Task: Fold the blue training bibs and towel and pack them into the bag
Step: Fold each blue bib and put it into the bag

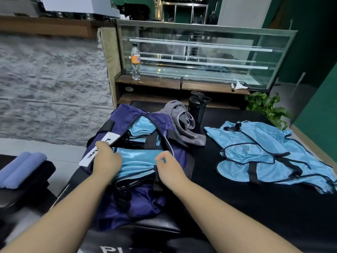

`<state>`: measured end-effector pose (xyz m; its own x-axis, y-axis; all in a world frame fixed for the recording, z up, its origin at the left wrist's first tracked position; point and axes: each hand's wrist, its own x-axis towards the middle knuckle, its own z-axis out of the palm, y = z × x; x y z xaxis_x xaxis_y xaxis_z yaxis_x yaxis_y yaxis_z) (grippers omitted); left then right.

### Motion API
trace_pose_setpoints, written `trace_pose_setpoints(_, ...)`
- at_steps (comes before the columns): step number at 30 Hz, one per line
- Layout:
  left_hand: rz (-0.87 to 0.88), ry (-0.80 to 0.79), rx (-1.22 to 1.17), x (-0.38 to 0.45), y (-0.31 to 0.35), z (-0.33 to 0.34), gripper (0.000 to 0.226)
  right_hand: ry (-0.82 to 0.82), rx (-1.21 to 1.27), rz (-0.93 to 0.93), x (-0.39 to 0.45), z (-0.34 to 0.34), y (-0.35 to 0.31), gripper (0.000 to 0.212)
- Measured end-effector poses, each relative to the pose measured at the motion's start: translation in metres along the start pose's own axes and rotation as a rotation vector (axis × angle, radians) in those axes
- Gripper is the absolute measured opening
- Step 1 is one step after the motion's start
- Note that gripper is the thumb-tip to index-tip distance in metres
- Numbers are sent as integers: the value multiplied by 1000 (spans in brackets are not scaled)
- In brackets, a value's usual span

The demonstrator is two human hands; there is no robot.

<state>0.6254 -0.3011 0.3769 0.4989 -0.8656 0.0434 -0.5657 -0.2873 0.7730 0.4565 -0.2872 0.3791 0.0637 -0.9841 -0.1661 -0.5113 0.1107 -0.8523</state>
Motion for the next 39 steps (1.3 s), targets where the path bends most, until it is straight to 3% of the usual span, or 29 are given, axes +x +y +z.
trace_pose_setpoints(3,89,124,156,8,-4,11,31,-72,-69,-5,11,6,-8,25)
trace_pose_setpoints(6,258,140,275,28,-12,15,43,-127,-139,-14,24,11,-9,24)
trace_pose_setpoints(12,356,-46,272,44,-13,10,53,-304,35,150,42,23,-4,22)
trace_pose_setpoints(15,491,-140,487,31,-4,14,54,-353,151,239,45,30,6,40)
trace_pose_setpoints(18,608,-264,716,15,-11,23,50,-392,162,247,46,36,12,40)
trace_pose_setpoints(21,541,-426,921,10,-25,30,57,-356,105,240,47,38,14,21)
trace_pose_setpoints(29,347,-831,739,14,-48,28,54,-264,-271,98,44,29,24,15)
trace_pose_setpoints(30,327,-856,736,15,-51,28,53,-276,-294,88,42,26,24,10)
trace_pose_setpoints(34,320,-897,750,16,-53,30,58,-215,-426,28,34,18,30,32)
trace_pose_setpoints(36,313,-884,797,12,-51,34,46,-219,-476,18,27,13,34,27)
trace_pose_setpoints(39,324,-841,868,4,-43,37,44,-237,-546,-79,16,11,45,17)
